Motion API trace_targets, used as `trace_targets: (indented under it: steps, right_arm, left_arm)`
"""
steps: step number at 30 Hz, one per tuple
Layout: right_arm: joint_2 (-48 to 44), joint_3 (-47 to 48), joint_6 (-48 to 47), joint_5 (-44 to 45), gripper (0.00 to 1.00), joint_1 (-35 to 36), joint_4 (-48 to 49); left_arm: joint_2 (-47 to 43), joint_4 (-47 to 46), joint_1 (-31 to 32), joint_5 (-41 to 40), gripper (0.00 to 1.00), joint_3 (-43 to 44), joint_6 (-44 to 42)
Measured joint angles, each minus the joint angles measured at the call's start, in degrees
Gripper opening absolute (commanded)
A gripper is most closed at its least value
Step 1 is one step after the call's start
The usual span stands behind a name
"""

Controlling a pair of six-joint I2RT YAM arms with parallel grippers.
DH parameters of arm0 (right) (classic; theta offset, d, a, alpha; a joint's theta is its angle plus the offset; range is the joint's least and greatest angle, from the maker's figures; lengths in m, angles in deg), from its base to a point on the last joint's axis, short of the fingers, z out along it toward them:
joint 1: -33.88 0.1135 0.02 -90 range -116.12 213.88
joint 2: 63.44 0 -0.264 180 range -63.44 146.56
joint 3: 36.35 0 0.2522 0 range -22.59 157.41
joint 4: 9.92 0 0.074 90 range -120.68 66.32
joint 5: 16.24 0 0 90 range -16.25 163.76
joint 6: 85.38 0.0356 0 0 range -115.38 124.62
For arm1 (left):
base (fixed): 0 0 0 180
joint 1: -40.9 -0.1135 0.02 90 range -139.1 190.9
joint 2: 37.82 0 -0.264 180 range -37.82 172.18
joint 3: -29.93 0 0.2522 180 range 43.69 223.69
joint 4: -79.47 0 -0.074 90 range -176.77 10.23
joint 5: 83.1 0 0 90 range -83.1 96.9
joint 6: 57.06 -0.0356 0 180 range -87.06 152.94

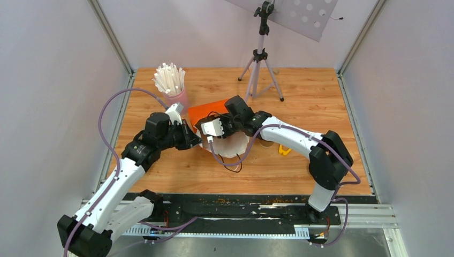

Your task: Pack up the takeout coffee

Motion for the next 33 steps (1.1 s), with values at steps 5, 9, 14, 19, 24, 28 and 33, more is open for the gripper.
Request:
trace_targets:
  steps: [5, 9, 14, 19, 24, 28, 33]
  right_arm:
    - [-0.79, 0.0, -0.76, 0.63, 0.21, 0.0, -1.81]
    - [-1.25, 0.0, -1.27, 0.61, 0.1, 0.24, -3.06]
    - [-1.6, 0.0, -1.75, 0.55, 0.0, 0.63, -4.76]
    - [-1.53, 0.11, -1.68, 0.52, 0.0, 0.68, -9.16]
    - [-1.73, 0.33, -1.66, 0.44, 0.0, 0.72, -10.51]
    - [-2.29, 0.31, -0.96, 0.63, 0.25, 0.72, -9.92]
    - [-4.15, -1.46, 0.17, 1.16, 0.33, 0.72, -5.22]
  left_arm:
    - [0.0, 0.28, 0.0, -0.13, 0.0, 0.0, 0.02]
    - [-0.02, 0.28, 0.0, -0.31, 0.0, 0.0, 0.02]
    - [-0.39, 0.28, 0.0, -0.5, 0.0, 0.0, 0.04]
    - [-1.03, 0.28, 0.0, -0.5, 0.0, 0.02, 0.09]
    - [-1.01, 0.31, 0.0, -0.55, 0.0, 0.02, 0.07]
    - [-0.98, 0.31, 0.0, -0.52, 0.0, 0.02, 0.07]
    - [-0.59, 0.28, 0.0, -0.46, 0.0, 0.15, 0.04]
